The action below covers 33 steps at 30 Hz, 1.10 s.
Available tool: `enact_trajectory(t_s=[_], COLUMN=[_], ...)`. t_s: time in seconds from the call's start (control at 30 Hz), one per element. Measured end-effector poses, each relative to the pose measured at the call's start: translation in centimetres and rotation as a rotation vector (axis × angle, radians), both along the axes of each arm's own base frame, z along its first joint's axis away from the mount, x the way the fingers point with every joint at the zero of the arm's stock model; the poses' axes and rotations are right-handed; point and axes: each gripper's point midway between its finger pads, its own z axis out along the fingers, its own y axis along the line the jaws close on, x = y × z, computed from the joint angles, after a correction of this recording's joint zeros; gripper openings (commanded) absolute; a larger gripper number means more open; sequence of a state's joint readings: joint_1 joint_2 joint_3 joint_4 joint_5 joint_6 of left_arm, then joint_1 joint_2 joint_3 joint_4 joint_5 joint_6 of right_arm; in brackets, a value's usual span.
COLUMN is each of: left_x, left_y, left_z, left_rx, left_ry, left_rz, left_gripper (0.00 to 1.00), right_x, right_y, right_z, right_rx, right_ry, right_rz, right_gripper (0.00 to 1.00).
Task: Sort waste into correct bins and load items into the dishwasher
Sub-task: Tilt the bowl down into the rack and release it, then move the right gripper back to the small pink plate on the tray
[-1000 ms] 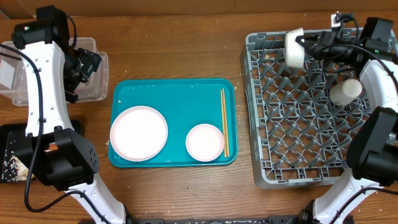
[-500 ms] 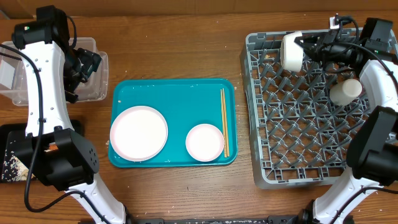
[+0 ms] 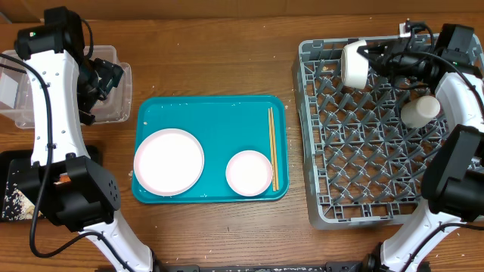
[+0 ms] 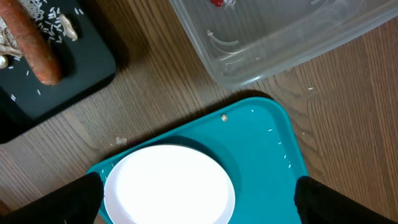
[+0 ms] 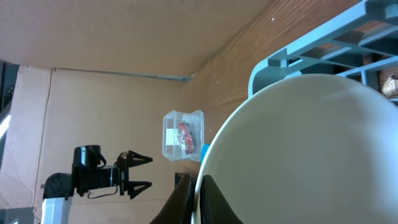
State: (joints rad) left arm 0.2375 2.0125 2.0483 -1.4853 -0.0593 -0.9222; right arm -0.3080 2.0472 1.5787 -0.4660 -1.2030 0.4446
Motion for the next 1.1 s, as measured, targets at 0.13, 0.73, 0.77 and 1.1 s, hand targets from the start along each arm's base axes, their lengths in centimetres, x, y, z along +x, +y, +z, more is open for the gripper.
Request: enact_trajectory(t_s=[0.13,0.73,0.77,1.1], left_x=[0.0,0.0,0.0,0.0], left_y=[0.0,0.0,0.0,0.0], left_z=[0.0,0.0,0.0,0.0], left_rx=[0.0,0.0,0.0,0.0], left_ry=[0.0,0.0,0.0,0.0], left_rz=[0.0,0.0,0.0,0.0], left_gripper=[1.0,1.0,1.0,1.0], right_x=[0.4,-0.9,-1.0,-3.7], right_y=[-0.8,-9.3,-10.1,-16.2], right_z=[0.1,-4.6,-4.4,5.7], right_rx=[-0.015,-0.195,-0.224,-0.627], right_ry=[-0.001,0.317,0.332,0.371], right_rz=[-0.024,-0.308,-0.33,-0.568], right_gripper=[0.15,0.3,0.34,0.52])
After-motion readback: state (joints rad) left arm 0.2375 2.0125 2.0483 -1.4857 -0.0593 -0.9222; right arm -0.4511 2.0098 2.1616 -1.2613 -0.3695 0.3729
